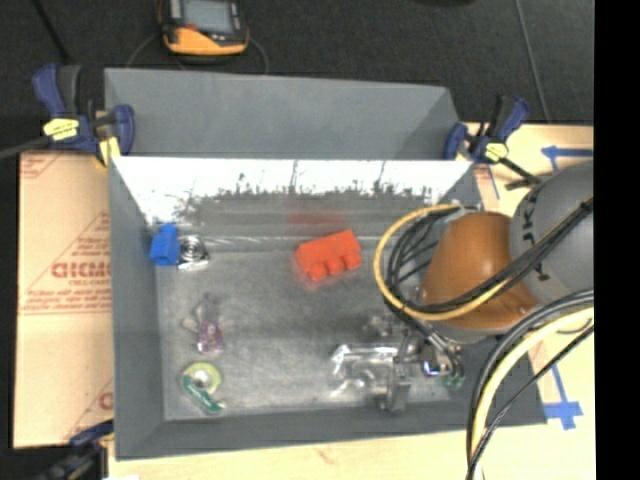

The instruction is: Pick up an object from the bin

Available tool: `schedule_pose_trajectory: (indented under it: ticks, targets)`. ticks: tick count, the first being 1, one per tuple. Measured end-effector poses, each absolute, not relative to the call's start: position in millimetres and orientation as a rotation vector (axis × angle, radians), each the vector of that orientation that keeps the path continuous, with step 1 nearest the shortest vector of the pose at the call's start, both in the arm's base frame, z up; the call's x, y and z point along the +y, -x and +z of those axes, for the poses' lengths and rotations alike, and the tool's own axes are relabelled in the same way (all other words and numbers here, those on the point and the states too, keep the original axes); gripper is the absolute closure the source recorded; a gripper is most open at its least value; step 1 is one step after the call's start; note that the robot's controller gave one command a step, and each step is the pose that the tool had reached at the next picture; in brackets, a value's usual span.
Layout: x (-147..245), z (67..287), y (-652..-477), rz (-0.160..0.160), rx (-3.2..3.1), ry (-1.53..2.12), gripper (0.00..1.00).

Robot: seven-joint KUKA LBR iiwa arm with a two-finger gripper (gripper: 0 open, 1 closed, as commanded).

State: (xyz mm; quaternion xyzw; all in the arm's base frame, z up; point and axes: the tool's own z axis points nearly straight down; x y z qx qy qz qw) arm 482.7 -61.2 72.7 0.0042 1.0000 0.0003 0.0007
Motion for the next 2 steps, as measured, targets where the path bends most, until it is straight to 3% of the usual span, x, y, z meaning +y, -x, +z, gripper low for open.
schedule_pose_trajectory:
  ticks: [1, 2]
  targets:
    - [-63.1, 72.7, -477.7, -0.001, 3.125, 0.129, 0.0]
    - [-63.4, 72.0, -476.2, -0.002, 3.128, 0.131, 1.0]
